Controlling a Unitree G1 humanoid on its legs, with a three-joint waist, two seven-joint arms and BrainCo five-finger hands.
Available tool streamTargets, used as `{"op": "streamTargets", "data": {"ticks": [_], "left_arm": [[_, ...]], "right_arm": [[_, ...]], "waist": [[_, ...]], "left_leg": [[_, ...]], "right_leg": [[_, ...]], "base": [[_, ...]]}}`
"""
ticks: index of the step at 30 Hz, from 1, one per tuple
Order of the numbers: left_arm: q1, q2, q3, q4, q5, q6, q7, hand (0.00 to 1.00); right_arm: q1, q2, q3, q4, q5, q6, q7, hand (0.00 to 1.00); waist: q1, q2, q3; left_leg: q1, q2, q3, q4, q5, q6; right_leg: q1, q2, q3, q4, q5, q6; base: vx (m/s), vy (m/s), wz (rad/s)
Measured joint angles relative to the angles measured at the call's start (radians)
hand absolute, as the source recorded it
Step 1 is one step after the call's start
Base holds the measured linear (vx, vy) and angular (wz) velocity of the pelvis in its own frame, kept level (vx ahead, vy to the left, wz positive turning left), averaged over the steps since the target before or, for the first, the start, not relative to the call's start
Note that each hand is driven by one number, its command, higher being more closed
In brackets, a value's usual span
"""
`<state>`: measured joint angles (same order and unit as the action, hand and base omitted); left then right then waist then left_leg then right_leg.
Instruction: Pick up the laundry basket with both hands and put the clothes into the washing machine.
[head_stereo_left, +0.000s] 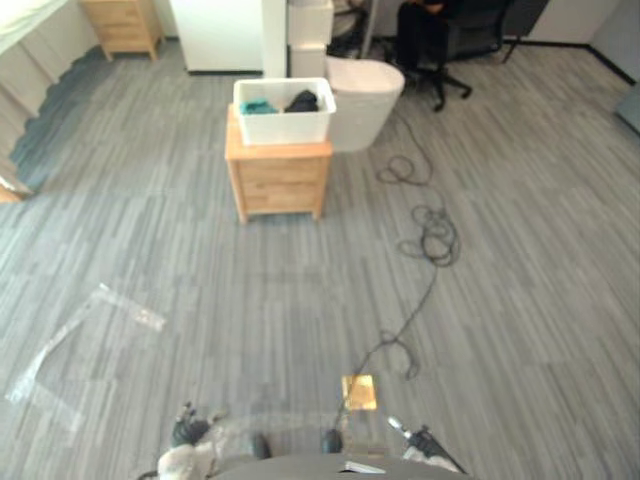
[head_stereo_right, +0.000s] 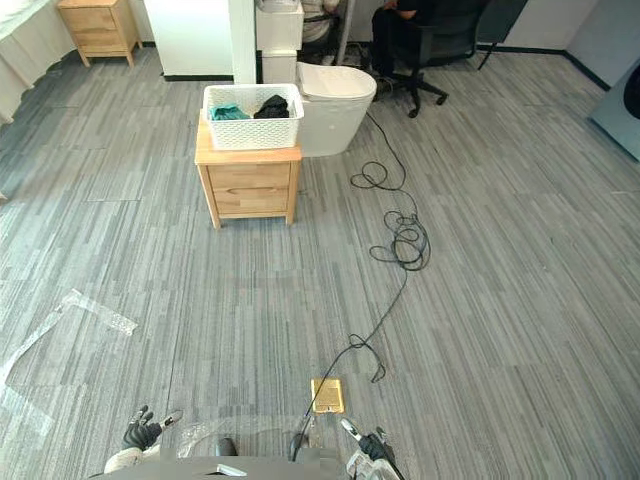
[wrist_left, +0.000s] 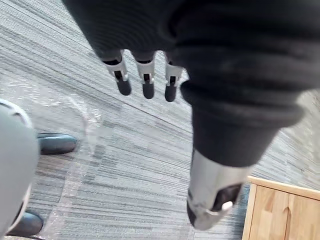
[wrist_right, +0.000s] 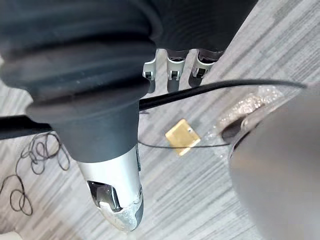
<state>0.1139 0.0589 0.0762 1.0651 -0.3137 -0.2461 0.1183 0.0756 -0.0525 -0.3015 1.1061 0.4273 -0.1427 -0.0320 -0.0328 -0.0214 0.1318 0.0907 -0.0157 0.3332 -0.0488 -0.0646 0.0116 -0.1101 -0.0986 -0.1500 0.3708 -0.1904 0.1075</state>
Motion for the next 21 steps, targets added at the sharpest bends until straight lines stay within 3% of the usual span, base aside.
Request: {"op": "streamTargets", "data": {"ticks": [2, 4, 7, 9, 10, 11, 13, 14, 15, 17, 18, 20, 21], "left_arm": [[-0.004, 0.001, 0.003, -0.003, 0.001, 0.005, 0.001, 0.00], [-0.003, 0.009, 0.014, -0.007, 0.003, 0.008, 0.001, 0.00], [-0.011, 0.008, 0.045, 0.006, 0.005, 0.010, 0.000, 0.00], [-0.030, 0.001, 0.058, 0.010, 0.012, 0.011, 0.000, 0.00], [-0.038, -0.001, 0.067, 0.010, 0.015, 0.011, 0.000, 0.00], [-0.050, -0.016, 0.086, 0.008, 0.016, 0.012, 0.001, 0.00], [-0.044, -0.033, 0.132, 0.005, 0.021, 0.012, 0.001, 0.00], [-0.043, -0.051, 0.176, 0.003, 0.023, 0.014, 0.001, 0.00], [-0.043, -0.063, 0.189, -0.001, 0.023, 0.014, 0.002, 0.00], [-0.039, -0.100, 0.201, -0.018, 0.023, 0.015, 0.003, 0.00], [-0.042, -0.123, 0.227, -0.032, 0.020, 0.016, 0.004, 0.00], [-0.038, -0.140, 0.272, -0.073, 0.002, 0.016, 0.005, 0.00], [-0.039, -0.140, 0.274, -0.082, 0.000, 0.016, 0.006, 0.00]], "right_arm": [[-0.019, -0.018, -0.019, -0.012, 0.011, -0.001, 0.000, 0.00], [-0.010, -0.017, -0.019, -0.025, 0.019, -0.001, 0.001, 0.00], [-0.003, -0.015, -0.026, -0.027, 0.019, -0.001, 0.002, 0.00], [0.003, -0.013, -0.038, -0.027, 0.020, 0.000, 0.002, 0.00], [0.007, -0.012, -0.045, -0.028, 0.019, 0.000, 0.001, 0.00], [0.020, -0.005, -0.065, -0.029, 0.019, 0.007, 0.001, 0.00], [0.041, 0.007, -0.076, -0.035, 0.019, 0.016, 0.001, 0.00], [0.057, 0.004, -0.088, -0.040, 0.019, 0.020, 0.002, 0.00], [0.058, 0.005, -0.094, -0.054, 0.018, 0.020, 0.002, 0.00], [0.059, 0.003, -0.114, -0.087, 0.018, 0.020, 0.004, 0.00], [0.059, 0.007, -0.132, -0.111, 0.016, 0.019, 0.004, 0.00], [0.058, 0.014, -0.121, -0.128, 0.004, 0.018, 0.002, 0.00], [0.059, 0.011, -0.110, -0.131, -0.008, 0.016, -0.002, 0.00]], "waist": [[0.005, 0.019, 0.043], [-0.003, 0.026, 0.064], [-0.018, 0.034, 0.066], [-0.027, 0.044, 0.072], [-0.027, 0.045, 0.074], [-0.028, 0.047, 0.086], [-0.027, 0.039, 0.092], [-0.030, 0.039, 0.090], [-0.030, 0.050, 0.092], [-0.039, 0.080, 0.087], [-0.042, 0.101, 0.090], [-0.030, 0.100, 0.091], [-0.024, 0.098, 0.093]], "left_leg": [[0.030, 0.002, 0.004, 0.027, -0.031, 0.027], [0.068, 0.006, -0.004, 0.049, -0.068, 0.033], [0.093, 0.050, -0.026, 0.089, -0.117, 0.006], [0.100, 0.081, -0.039, 0.092, -0.133, -0.015], [0.108, 0.088, -0.046, 0.089, -0.141, -0.028], [0.151, 0.095, -0.055, 0.072, -0.158, -0.057], [0.210, 0.094, -0.055, 0.072, -0.185, -0.101], [0.254, 0.108, -0.059, 0.094, -0.204, -0.132], [0.255, 0.121, -0.059, 0.124, -0.199, -0.140], [0.187, 0.176, -0.067, 0.326, -0.179, -0.169], [0.103, 0.236, -0.096, 0.545, -0.123, -0.167], [-0.040, 0.331, -0.144, 0.911, 0.100, -0.153], [-0.074, 0.356, -0.139, 1.009, 0.101, -0.151]], "right_leg": [[-0.140, -0.038, -0.002, 0.316, 0.033, -0.061], [-0.185, -0.052, -0.003, 0.408, -0.024, -0.055], [-0.233, -0.010, -0.001, 0.272, -0.056, -0.045], [-0.279, 0.017, 0.005, 0.111, -0.002, -0.043], [-0.303, 0.020, 0.004, 0.020, 0.053, -0.042], [-0.311, 0.017, -0.001, -0.125, 0.153, -0.042], [-0.305, 0.004, -0.004, -0.178, 0.211, -0.057], [-0.319, -0.004, -0.003, -0.086, 0.289, -0.067], [-0.330, -0.005, -0.007, -0.030, 0.291, -0.074], [-0.335, 0.002, -0.034, 0.062, 0.245, -0.105], [-0.302, 0.022, -0.059, 0.083, 0.190, -0.118], [-0.211, 0.063, -0.070, 0.094, 0.120, -0.146], [-0.177, 0.074, -0.071, 0.091, 0.103, -0.157]], "base": [[0.10, 0.102, 0.03], [0.21, 0.101, 0.06], [0.34, 0.019, 0.19], [0.40, -0.061, 0.32], [0.52, -0.140, 0.26], [0.54, -0.163, 0.27], [0.69, -0.272, 0.31], [0.69, -0.337, 0.27], [0.65, -0.408, 0.28], [0.45, -0.361, 0.20], [0.42, -0.311, 0.12], [0.48, -0.308, -0.05], [0.60, -0.354, -0.26]]}}
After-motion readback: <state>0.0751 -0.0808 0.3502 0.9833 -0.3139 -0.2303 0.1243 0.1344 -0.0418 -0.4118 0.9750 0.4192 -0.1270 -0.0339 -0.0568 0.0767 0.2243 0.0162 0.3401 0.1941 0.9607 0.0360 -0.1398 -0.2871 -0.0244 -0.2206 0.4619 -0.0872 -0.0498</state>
